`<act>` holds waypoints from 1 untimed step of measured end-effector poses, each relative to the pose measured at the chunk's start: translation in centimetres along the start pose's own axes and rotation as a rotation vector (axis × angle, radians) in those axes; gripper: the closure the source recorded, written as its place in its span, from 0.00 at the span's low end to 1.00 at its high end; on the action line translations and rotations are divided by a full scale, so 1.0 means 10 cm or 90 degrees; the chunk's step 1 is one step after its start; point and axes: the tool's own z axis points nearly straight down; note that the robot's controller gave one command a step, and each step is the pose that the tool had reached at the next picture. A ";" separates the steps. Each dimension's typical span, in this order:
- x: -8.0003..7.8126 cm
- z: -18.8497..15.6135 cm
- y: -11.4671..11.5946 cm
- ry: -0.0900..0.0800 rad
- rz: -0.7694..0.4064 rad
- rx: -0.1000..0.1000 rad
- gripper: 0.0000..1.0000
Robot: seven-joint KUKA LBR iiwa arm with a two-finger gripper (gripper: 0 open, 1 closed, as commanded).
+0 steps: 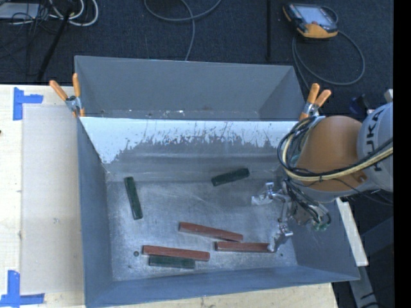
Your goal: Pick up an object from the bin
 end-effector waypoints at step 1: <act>0.07 0.08 0.16 0.002 -0.036 -0.001 0.00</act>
Offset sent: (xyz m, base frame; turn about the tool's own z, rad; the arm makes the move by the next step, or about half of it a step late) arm -0.0153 0.0553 0.0077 -0.1076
